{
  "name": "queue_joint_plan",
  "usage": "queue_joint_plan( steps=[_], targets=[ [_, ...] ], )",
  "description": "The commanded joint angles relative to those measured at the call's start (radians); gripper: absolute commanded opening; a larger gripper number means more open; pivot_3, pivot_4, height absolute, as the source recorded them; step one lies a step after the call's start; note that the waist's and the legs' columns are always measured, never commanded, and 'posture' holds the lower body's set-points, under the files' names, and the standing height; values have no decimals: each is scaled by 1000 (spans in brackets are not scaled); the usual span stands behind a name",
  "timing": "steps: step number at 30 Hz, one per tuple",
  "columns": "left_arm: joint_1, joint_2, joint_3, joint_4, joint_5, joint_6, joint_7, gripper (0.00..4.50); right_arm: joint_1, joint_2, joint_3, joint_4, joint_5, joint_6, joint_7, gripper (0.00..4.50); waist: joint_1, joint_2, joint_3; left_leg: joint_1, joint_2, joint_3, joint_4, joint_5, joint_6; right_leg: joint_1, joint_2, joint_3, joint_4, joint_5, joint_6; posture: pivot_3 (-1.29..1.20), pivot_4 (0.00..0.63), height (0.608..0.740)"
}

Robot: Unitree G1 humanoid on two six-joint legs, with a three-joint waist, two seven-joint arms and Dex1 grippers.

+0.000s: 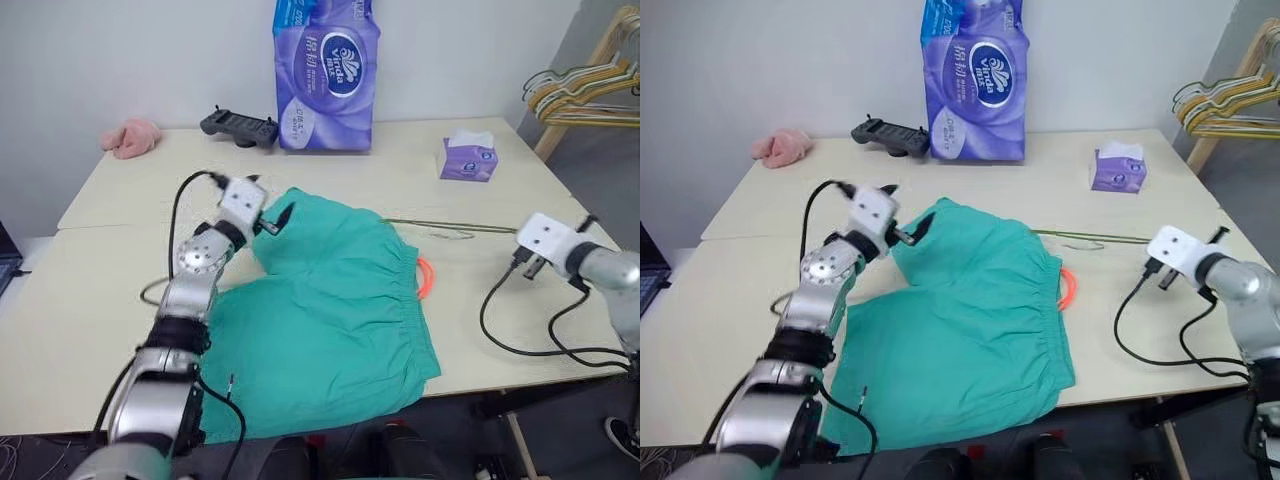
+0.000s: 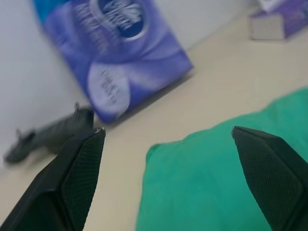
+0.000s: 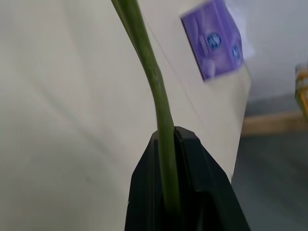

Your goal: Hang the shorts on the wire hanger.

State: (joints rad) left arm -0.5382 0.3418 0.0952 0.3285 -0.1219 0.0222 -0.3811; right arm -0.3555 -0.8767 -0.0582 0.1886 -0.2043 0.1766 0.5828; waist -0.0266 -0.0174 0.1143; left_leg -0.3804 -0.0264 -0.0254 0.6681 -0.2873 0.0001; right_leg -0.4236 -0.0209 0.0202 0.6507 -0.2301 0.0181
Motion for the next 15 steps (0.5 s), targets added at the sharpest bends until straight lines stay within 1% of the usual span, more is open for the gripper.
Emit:
queue_joint_plan(
  steps=[1,4,6,7,9,10,11,12,14,15],
  targets=[
    [118,-75,22,-256,-108,155,48,4458,33,112,-150,-219,140,286,-45,0,0,0,-4,0,0,-1,1,0,0,1,0,0,1,0,0,-26,53,740],
    [208,-132,-9,-406,-127,242,78,4458,91,269,-217,-438,290,601,-52,0,4,-1,-7,2,1,-3,7,0,0,2,1,-1,7,0,0,-25,46,740],
    [242,-148,-38,-473,-112,272,92,4458,113,383,-256,-561,362,771,-94,0,8,-1,-7,2,1,-4,10,0,0,3,2,-2,12,1,0,-16,38,740],
    [260,-153,-49,-498,-97,282,105,4458,129,457,-271,-619,389,836,-131,0,11,0,-9,2,1,-5,11,1,-1,3,2,-2,12,1,-1,-14,38,740],
    [281,-160,-55,-526,-80,299,135,4458,164,535,-258,-696,408,893,-171,0,17,4,-15,5,1,-5,11,3,-2,5,3,-2,13,2,-2,-16,38,740],
    [283,-162,-52,-532,-76,307,150,4458,177,556,-251,-723,415,913,-183,0,20,6,-16,7,1,-4,11,3,-2,7,3,-2,12,2,-1,-17,40,740],
    [282,-164,-50,-535,-73,314,159,4458,181,564,-247,-738,420,929,-191,0,20,6,-16,11,0,-3,11,3,-1,11,3,-1,12,-1,3,-18,41,740],
    [285,-158,-61,-541,-73,316,146,4458,196,558,-244,-755,428,951,-189,0,22,6,-16,13,0,-3,10,2,-1,13,4,-1,11,-1,4,-23,43,740],
    [286,-140,-85,-547,-73,311,105,4458,217,528,-242,-774,446,977,-174,0,26,6,-16,15,-1,-3,10,2,-1,16,8,-2,10,-2,4,-28,48,740],
    [285,-122,-101,-548,-80,305,62,4458,229,494,-253,-777,464,991,-149,0,26,6,-16,15,-1,-3,10,2,-1,17,8,-2,9,-2,4,-33,50,740]
  ],
)
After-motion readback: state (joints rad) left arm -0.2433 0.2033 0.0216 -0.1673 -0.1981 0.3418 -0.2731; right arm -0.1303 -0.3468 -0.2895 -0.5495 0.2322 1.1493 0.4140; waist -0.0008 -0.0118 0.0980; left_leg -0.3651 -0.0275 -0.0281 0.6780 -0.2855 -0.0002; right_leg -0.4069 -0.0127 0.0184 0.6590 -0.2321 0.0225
